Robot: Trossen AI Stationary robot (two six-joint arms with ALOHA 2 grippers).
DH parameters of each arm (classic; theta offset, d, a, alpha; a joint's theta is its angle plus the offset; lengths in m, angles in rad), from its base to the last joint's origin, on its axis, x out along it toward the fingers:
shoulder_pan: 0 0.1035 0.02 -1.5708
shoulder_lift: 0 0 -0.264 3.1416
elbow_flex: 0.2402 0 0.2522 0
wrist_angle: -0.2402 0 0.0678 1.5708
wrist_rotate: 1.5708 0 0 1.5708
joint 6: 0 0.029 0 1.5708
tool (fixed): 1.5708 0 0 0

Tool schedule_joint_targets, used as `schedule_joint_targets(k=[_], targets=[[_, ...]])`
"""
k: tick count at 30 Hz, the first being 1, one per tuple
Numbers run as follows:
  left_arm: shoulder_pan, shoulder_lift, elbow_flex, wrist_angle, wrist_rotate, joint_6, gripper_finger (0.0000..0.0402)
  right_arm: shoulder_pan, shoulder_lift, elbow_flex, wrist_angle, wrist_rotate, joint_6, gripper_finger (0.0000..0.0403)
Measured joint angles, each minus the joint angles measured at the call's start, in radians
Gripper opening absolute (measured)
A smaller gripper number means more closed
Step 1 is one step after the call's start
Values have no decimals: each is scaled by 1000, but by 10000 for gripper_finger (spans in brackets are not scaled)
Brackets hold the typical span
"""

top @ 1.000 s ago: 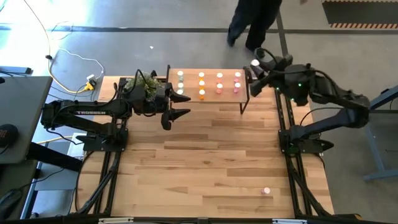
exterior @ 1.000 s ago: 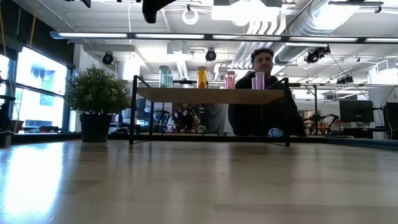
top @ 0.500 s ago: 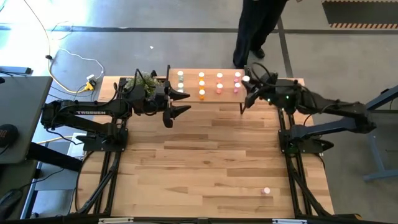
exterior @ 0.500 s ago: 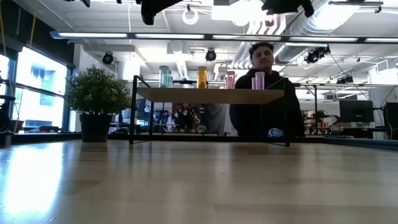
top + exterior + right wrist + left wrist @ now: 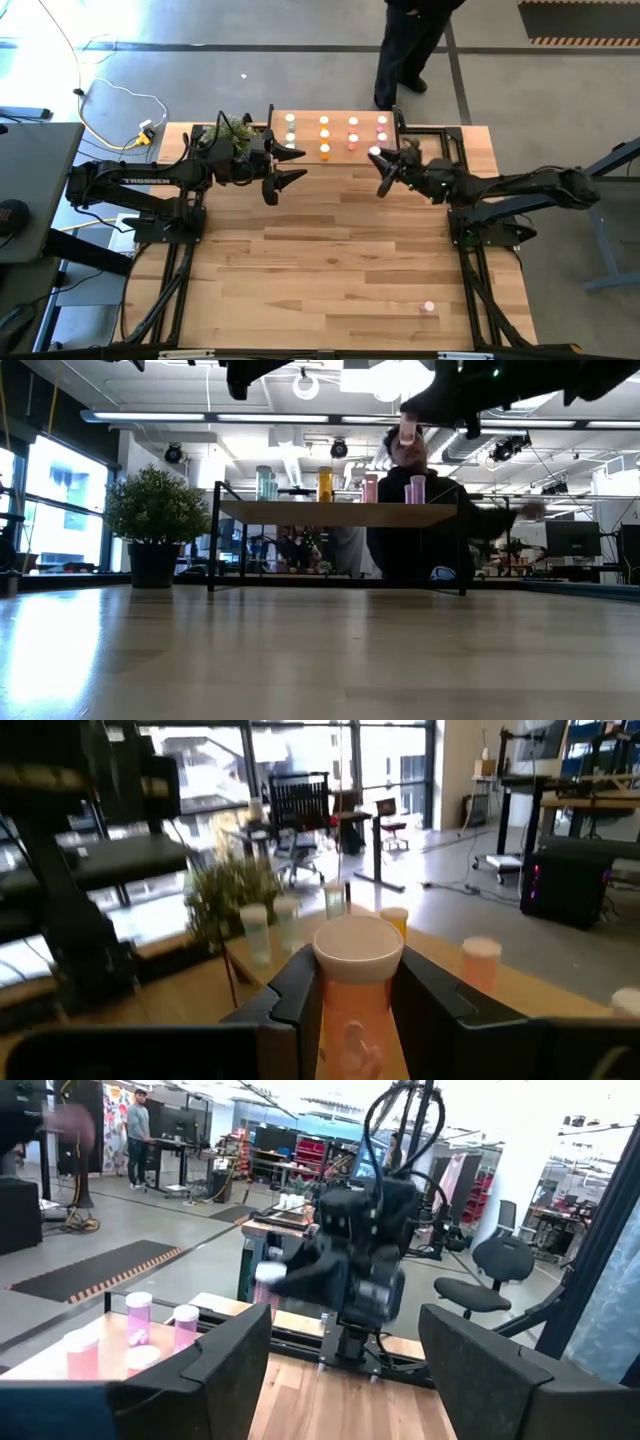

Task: Pick and place medicine bottles onto shelf by color
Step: Put the pink pill bottle on the shelf aligned with the other pink pill bottles

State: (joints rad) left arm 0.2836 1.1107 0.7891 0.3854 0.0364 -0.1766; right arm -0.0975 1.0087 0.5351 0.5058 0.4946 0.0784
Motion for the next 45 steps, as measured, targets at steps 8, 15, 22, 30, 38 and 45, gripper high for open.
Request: schedule_joint_targets(k=[8,15,22,30,38,45], targets=[[0,0,0,4,0,61,243,0,215,12,156,33,-86,87],[0,0,0,1,0,119,243,-16,393,12,377,97,-113,87],[0,0,0,0,-24,142,243,-53,514,12,488,98,-57,87],[0,1,0,0,-23,163,243,-81,531,12,491,51,-34,87],[12,1,0,0,-23,170,243,-106,532,13,463,0,-7,87],[24,1,0,0,-23,157,243,-106,532,13,455,20,-15,87]])
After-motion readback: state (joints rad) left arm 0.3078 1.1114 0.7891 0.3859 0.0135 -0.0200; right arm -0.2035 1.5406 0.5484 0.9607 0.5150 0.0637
